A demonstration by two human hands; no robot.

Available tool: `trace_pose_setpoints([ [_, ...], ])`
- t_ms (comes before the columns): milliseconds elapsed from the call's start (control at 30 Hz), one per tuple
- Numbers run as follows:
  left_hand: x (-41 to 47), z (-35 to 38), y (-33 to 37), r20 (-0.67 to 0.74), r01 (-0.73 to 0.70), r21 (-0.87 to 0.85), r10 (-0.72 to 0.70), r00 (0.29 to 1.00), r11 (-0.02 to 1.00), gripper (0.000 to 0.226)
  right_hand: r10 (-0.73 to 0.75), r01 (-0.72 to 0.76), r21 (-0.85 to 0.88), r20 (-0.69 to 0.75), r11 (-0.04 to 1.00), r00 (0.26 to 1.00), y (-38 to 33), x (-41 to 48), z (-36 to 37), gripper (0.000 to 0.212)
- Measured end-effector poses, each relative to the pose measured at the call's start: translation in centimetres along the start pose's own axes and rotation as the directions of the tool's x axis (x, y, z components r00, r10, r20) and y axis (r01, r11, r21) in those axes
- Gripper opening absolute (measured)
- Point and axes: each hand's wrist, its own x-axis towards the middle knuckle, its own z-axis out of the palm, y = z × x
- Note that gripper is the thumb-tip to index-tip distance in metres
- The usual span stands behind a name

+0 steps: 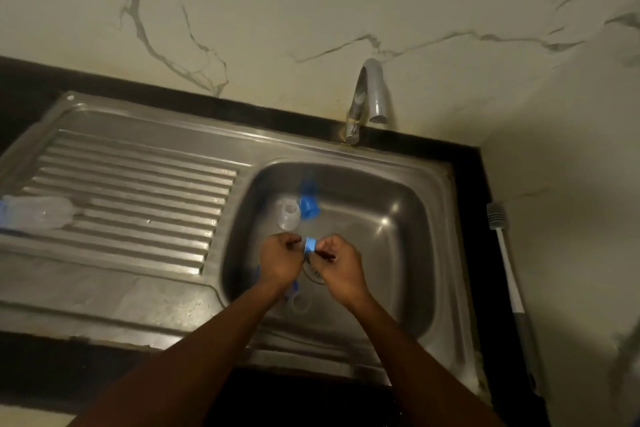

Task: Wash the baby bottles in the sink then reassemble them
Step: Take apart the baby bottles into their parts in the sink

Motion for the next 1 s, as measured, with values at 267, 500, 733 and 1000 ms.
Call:
trace_pose_setpoints([
  [267, 3.2, 0.3, -1.6, -0.066, 0.172, -0.275, -0.197, 0.978, 0.946, 0.011, 0.215, -0.22, 0.094, 0.064, 0.971, 0.975, 4.1, 7.5, -0.2, 0.041],
  [500, 4.0, 1.3, -2.3, 0.014, 0.287, -0.442, -0.314, 0.949, 0.85, 0.006, 0.334, -0.335, 0.01, 0.052, 0.942, 0.941, 6.9, 12.7, 1.3, 0.036],
  [733, 4.7, 2.7, -2.4, 0.021, 0.326, -0.421, -0.35, 0.936, 0.847, 0.005, 0.37, -0.396, -0.191, -0.158, 0.898, 0.915, 10.2, 13.2, 4.2, 0.018],
  [1000, 6.9, 3.4, -3.3, -0.025, 0.356, -0.361, -0.39, 0.92, 0.862, 0.019, 0.509, -0.515, -0.026, -0.121, 0.857, 0.852, 9.3, 13.9, 4.6, 0.021],
])
